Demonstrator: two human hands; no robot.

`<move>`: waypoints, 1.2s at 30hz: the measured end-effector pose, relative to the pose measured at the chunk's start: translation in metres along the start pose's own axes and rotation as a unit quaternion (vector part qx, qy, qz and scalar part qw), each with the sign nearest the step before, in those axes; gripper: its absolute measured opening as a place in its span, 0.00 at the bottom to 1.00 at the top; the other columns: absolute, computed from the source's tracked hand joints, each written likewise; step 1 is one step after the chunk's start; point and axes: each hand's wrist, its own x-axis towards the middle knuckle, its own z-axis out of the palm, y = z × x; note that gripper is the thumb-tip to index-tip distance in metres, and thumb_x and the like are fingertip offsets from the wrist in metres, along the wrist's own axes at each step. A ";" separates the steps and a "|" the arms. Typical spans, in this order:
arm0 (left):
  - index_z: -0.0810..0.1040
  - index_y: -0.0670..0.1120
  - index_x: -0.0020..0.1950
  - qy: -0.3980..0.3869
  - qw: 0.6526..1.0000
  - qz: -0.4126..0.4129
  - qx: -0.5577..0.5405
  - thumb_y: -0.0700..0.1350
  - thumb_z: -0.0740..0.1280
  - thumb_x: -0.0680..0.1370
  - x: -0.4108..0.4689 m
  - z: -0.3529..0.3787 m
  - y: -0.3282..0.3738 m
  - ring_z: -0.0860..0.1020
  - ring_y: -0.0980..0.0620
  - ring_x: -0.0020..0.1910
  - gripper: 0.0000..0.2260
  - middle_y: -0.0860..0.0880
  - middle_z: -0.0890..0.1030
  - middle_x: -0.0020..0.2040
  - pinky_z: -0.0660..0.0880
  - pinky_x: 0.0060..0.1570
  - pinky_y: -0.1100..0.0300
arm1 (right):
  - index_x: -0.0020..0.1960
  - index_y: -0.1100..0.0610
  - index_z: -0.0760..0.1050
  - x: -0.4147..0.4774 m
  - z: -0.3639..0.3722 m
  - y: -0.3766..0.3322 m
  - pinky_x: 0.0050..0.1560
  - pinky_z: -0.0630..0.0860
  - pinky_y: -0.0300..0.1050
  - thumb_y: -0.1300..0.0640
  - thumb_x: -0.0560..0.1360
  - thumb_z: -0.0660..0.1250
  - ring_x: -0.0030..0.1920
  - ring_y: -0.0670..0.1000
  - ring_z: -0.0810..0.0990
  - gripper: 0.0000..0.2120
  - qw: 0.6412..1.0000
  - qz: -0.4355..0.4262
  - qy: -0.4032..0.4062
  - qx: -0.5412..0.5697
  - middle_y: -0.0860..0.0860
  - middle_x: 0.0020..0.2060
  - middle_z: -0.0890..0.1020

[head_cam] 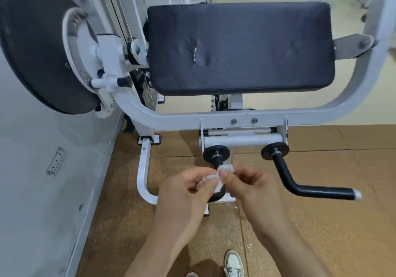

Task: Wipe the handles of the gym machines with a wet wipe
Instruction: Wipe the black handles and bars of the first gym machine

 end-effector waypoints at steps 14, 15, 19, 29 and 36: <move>0.79 0.47 0.40 0.007 0.921 -0.076 -0.382 0.48 0.71 0.67 -0.067 -0.026 0.037 0.74 0.57 0.31 0.07 0.51 0.80 0.34 0.69 0.31 0.64 | 0.51 0.58 0.78 -0.085 -0.002 -0.050 0.31 0.78 0.39 0.60 0.70 0.70 0.42 0.51 0.84 0.10 0.961 0.096 -0.091 0.242 0.56 0.42 0.84; 0.78 0.47 0.40 0.004 0.924 -0.067 -0.376 0.49 0.72 0.66 -0.067 -0.023 0.037 0.75 0.55 0.33 0.08 0.50 0.80 0.35 0.69 0.33 0.62 | 0.54 0.58 0.78 -0.085 -0.003 -0.050 0.33 0.78 0.40 0.61 0.69 0.71 0.43 0.51 0.83 0.14 0.967 0.091 -0.102 0.217 0.56 0.45 0.84; 0.81 0.45 0.43 -0.002 0.934 -0.040 -0.356 0.51 0.73 0.66 -0.065 -0.002 0.038 0.80 0.49 0.41 0.12 0.45 0.83 0.40 0.75 0.46 0.54 | 0.59 0.57 0.78 -0.082 -0.009 -0.045 0.39 0.75 0.45 0.63 0.65 0.75 0.41 0.53 0.82 0.22 0.988 0.047 -0.077 0.126 0.59 0.47 0.84; 0.76 0.45 0.35 -0.045 0.983 -0.029 -0.173 0.55 0.74 0.66 -0.047 0.112 0.060 0.67 0.54 0.26 0.15 0.41 0.70 0.26 0.64 0.27 0.64 | 0.59 0.63 0.76 -0.051 -0.128 -0.048 0.28 0.76 0.38 0.70 0.72 0.68 0.31 0.51 0.80 0.16 0.985 0.059 0.002 0.163 0.62 0.38 0.79; 0.68 0.41 0.31 -0.047 0.987 -0.030 -0.151 0.42 0.72 0.73 -0.036 0.223 0.089 0.72 0.59 0.28 0.17 0.53 0.76 0.26 0.70 0.31 0.66 | 0.54 0.62 0.76 -0.010 -0.243 -0.031 0.32 0.81 0.42 0.73 0.74 0.64 0.31 0.51 0.80 0.12 0.977 0.108 -0.016 0.182 0.57 0.34 0.74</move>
